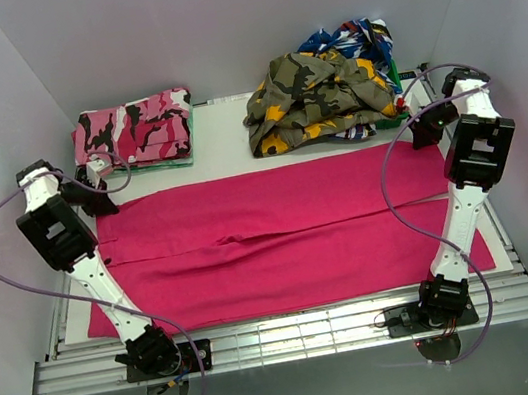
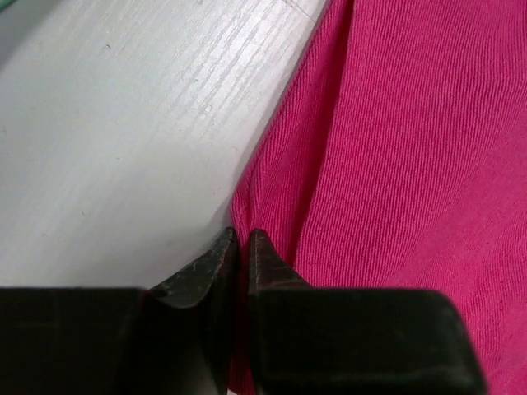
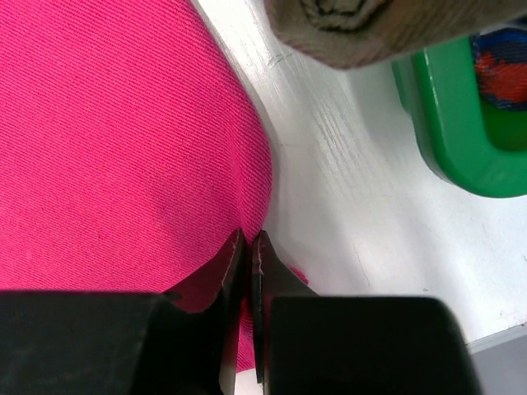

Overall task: Fold and stack the trousers
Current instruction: Fold the trousers

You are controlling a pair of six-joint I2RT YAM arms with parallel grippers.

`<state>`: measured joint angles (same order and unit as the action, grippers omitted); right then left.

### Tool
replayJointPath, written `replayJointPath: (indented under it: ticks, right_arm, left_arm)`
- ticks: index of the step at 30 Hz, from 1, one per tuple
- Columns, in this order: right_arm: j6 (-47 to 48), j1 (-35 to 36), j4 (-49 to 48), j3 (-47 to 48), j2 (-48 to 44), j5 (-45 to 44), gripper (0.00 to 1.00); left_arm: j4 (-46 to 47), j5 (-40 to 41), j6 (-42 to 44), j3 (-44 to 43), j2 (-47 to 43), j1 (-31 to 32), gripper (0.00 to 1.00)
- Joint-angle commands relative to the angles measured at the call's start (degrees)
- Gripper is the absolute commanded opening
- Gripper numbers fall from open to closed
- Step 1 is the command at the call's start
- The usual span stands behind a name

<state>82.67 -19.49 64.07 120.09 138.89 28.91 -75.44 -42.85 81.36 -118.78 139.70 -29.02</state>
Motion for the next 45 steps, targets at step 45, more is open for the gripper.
replayJointPath:
  ticks: [45]
  right_arm:
    - [16.0, -15.4, -20.5, -65.2, -40.8, -9.6, 0.08]
  left_arm:
    - [43.6, 20.3, -18.1, 70.7, -39.3, -9.9, 0.0]
